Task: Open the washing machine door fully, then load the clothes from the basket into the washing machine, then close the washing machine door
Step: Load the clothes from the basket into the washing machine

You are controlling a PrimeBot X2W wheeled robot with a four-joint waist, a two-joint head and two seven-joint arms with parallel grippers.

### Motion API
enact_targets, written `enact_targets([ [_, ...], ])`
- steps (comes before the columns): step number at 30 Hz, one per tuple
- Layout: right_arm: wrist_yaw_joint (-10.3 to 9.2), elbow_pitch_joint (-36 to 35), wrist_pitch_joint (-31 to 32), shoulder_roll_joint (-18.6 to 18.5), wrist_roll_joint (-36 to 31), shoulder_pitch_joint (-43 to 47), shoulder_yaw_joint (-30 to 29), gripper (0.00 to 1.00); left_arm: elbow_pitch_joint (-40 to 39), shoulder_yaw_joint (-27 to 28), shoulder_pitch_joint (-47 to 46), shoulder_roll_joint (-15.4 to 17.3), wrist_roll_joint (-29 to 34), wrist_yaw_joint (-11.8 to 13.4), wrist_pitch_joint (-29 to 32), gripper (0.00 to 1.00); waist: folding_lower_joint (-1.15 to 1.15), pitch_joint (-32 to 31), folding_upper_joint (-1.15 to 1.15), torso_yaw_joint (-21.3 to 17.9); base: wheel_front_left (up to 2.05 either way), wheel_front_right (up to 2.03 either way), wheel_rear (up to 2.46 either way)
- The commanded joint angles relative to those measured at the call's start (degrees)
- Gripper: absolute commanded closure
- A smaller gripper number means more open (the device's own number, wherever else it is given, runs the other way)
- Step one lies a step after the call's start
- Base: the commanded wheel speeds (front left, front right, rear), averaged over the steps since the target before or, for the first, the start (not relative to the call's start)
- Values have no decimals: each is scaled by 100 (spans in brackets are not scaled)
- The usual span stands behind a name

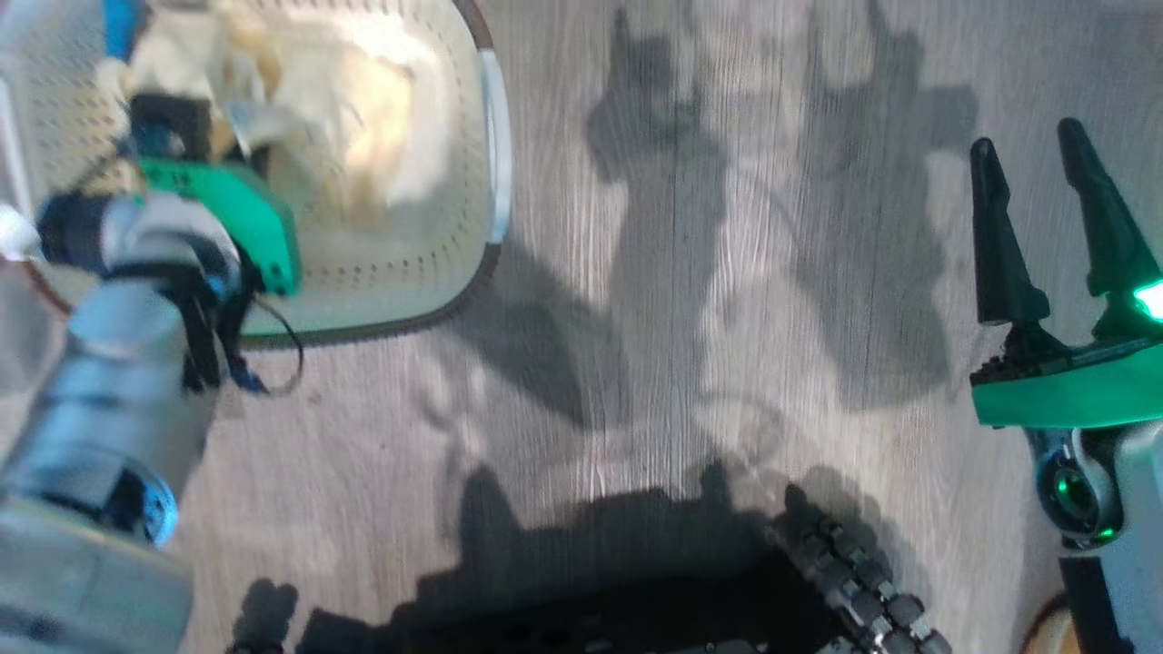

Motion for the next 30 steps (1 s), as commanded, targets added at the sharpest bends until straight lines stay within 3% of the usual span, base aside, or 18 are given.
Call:
enact_targets([
  [1,1,-92,-54,-34,25,238,91,0,-92,40,273,127,-57,-2,-66,100,0,-363,0,88,0,0,0],
  [12,1,134,-54,4,68,672,100,0,-1181,191,1458,254,-387,-6,-127,100,0,-1654,0,190,0,0,0],
  [25,1,277,-54,-48,83,1237,-14,0,-2273,1111,2928,314,88,44,-129,100,0,-2917,0,281,0,0,0],
  [30,1,315,-54,-57,86,1506,-92,0,-2986,1728,3577,289,301,125,-129,100,0,-3405,0,368,0,0,0],
])
